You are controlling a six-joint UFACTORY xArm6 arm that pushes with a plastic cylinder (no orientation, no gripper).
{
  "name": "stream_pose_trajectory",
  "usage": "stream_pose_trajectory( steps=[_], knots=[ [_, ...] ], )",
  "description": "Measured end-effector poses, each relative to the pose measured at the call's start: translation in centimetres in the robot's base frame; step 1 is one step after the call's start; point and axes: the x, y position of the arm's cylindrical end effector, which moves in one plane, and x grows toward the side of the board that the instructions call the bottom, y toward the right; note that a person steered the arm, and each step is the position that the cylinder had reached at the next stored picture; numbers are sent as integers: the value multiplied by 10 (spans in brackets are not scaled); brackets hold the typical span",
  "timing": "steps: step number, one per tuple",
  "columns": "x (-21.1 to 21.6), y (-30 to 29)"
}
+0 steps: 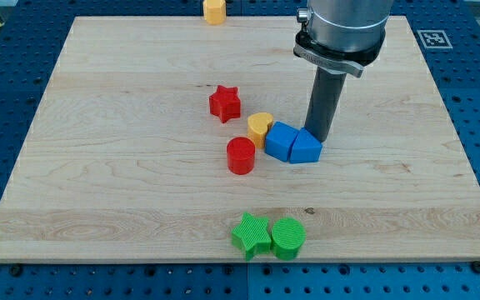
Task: Place the arm below the blue triangle
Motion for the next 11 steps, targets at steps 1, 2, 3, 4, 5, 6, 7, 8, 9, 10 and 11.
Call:
stream_pose_trajectory(
  steps=[1,2,3,4,5,6,7,8,9,10,11],
  knots=[
    [0,0],
    [0,7],
    [15,30],
    [39,41],
    [49,40],
    [55,27],
    [56,21],
    [56,20],
    [56,19],
    [56,15],
    [56,5]
  ],
)
